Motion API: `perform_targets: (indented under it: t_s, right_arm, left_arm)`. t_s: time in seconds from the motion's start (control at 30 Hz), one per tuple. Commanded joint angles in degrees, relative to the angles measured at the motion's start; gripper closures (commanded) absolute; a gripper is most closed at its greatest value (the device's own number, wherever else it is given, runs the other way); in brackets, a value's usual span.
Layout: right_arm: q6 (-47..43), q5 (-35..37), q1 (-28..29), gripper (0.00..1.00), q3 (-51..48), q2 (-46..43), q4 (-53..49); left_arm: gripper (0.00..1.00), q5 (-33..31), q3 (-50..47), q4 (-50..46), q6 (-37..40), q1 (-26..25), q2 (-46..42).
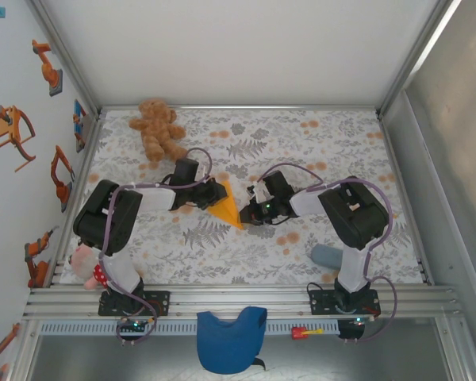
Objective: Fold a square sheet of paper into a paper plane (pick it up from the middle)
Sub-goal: Fourth fold the wing at the center of the table.
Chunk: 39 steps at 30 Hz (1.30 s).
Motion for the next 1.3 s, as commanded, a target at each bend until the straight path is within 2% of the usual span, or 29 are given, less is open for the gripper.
perform_targets:
  t_s: [0.0, 0.43, 1.27]
  right_arm:
    - [-1.4, 0.5, -0.1, 0.94, 0.7, 1.9, -3.5]
    - [-1.5, 1.0, -0.1, 0.93, 1.0, 2.4, -4.3]
    - [-1.0, 2.7, -0.2, 0.96, 1.4, 3.2, -6.2]
  left_arm:
    - [0.86, 0.4, -0.6, 0.2, 1.7, -1.6, -3.0]
    - [0.88, -1.2, -0.1, 0.7, 0.8, -2.1, 1.8]
    - [0.89, -0.7, 2.3, -0.4, 2.9, -0.9, 4.8]
